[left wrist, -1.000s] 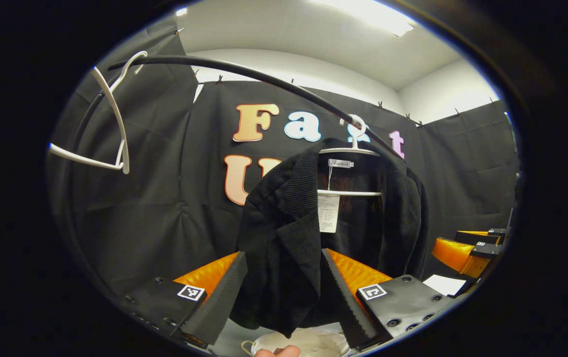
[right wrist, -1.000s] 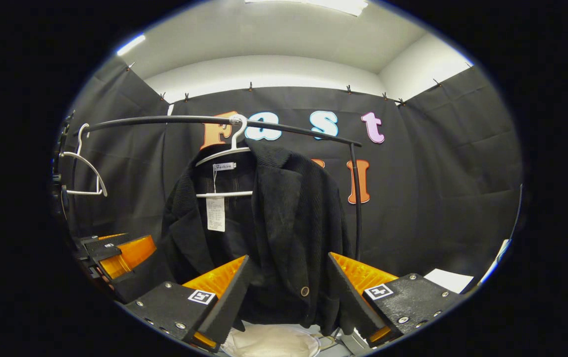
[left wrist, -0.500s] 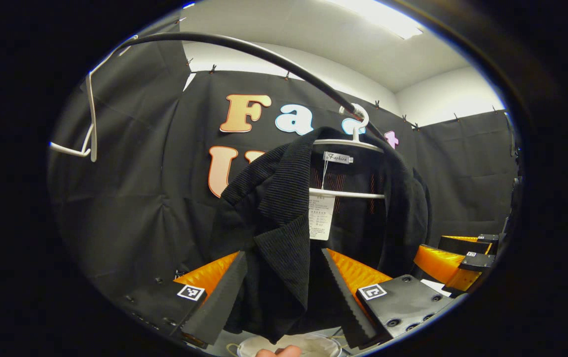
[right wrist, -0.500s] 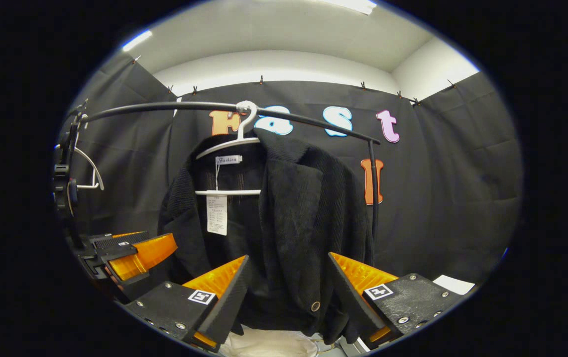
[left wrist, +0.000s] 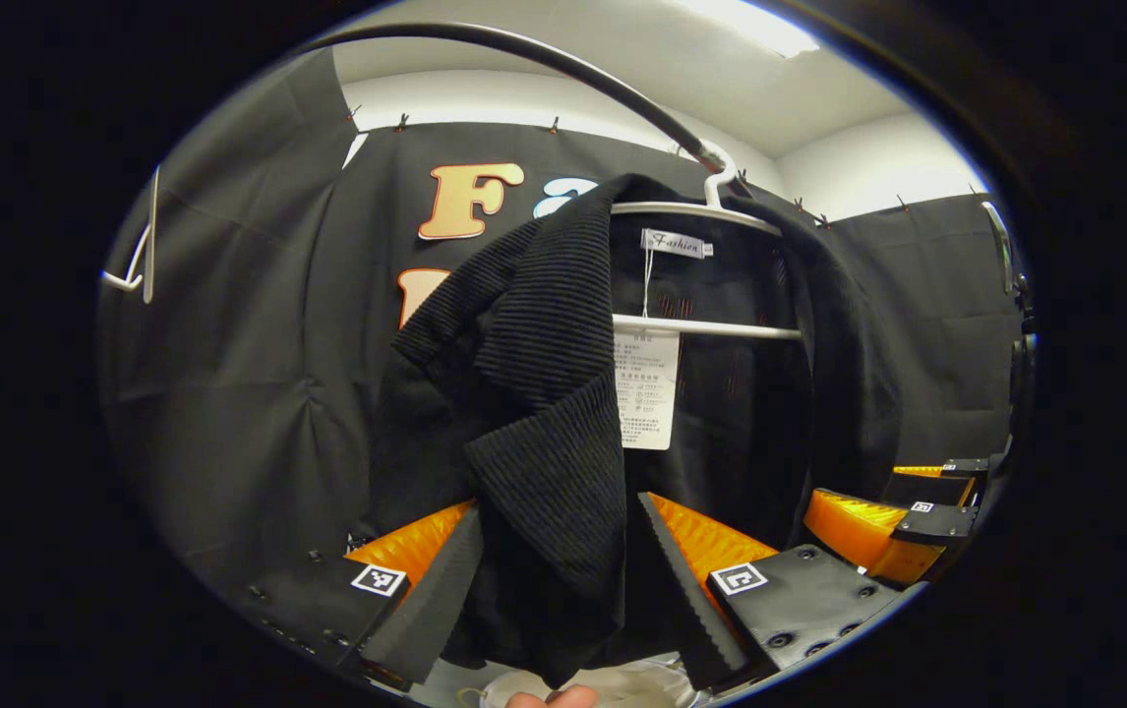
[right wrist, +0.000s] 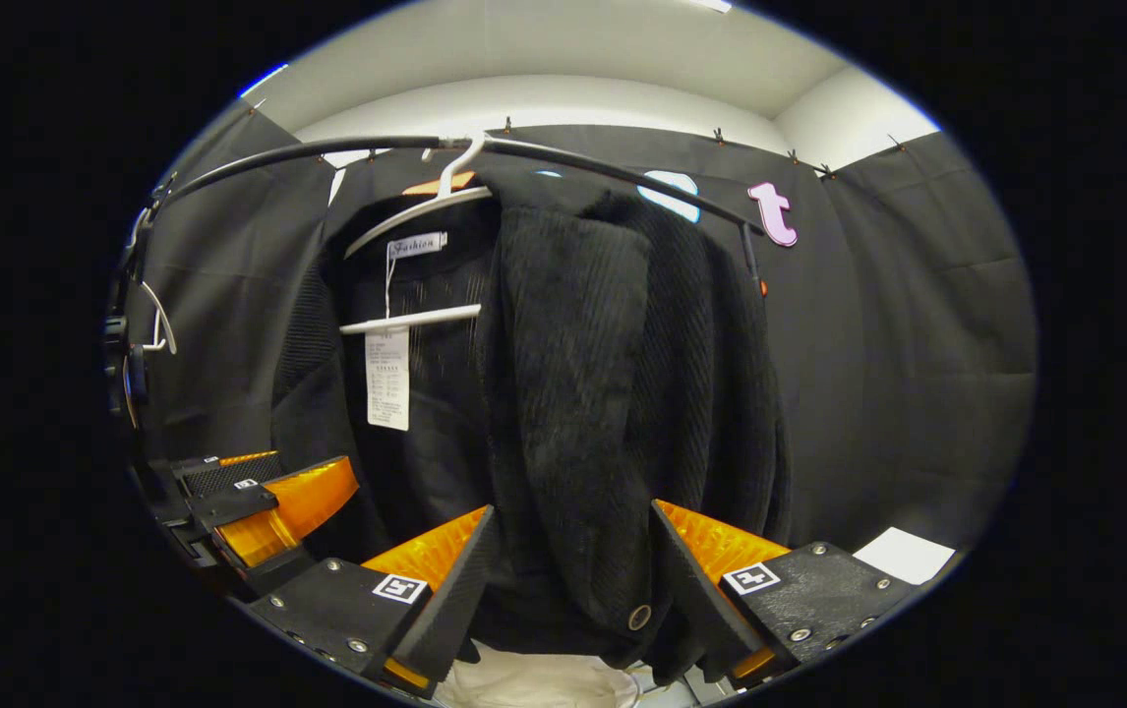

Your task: Grasp the clothes on the hanger with both hands and then place them into the laundry hamper below.

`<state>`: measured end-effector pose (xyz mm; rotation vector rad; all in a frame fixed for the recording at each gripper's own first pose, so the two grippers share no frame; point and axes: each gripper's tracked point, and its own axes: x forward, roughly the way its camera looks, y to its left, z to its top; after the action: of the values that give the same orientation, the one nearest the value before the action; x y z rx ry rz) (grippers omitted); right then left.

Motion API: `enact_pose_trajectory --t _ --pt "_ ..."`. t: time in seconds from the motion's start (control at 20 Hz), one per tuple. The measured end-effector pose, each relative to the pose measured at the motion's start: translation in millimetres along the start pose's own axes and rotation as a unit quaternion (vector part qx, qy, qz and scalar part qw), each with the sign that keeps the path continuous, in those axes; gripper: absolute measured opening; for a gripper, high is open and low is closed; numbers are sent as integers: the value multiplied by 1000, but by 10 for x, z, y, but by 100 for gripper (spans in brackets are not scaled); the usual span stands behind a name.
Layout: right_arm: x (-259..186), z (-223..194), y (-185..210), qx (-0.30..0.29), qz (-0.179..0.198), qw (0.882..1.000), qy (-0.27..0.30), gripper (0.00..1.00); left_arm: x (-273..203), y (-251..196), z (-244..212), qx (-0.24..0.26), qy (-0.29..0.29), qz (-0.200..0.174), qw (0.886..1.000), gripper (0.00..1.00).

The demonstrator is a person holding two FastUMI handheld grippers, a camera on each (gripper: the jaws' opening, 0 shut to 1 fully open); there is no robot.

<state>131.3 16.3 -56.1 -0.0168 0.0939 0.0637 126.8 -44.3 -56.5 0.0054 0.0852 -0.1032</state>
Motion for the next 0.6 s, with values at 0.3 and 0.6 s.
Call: enact_pose_trajectory --t 0.3,0.6 --pt "182 -71 -2 -7 -1 1000 4 94 210 -51 -46 2 3 7 1000 97" --pt "272 -89 -6 5 -6 1000 8 94 282 -3 -66 7 -1 27 1000 88"
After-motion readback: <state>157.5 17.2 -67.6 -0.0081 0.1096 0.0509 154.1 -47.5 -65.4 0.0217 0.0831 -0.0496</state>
